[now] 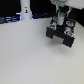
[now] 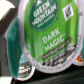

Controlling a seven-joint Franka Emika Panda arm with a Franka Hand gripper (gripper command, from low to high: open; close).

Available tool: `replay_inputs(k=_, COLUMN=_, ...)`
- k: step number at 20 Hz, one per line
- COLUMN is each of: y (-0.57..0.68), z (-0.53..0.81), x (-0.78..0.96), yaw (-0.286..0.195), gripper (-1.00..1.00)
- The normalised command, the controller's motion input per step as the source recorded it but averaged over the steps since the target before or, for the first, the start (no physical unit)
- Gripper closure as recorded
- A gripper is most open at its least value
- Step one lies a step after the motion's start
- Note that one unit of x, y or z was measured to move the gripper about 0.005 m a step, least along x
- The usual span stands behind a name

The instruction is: Open the kcup holder, insert the kcup into the holder, and close the kcup holder

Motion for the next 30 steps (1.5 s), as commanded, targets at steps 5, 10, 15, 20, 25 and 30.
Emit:
replay_inputs(k=5, y=0.17, z=0.08, x=0.22, yaw=-0.006, gripper=1.0)
replay_inputs(k=10, y=0.2, z=0.13, x=0.3, yaw=-0.003, gripper=1.0)
replay_inputs(k=15, y=0.39, z=0.22, x=0.46, yaw=-0.002, gripper=1.0)
replay_inputs(k=20, y=0.17, z=0.06, x=0.26, yaw=-0.016, gripper=1.0)
replay_inputs(k=25, y=0.01, z=-0.04, x=0.16, yaw=-0.025, gripper=1.0)
replay_inputs(k=30, y=-0.05, z=-0.2, x=0.03, yaw=-0.008, gripper=1.0)
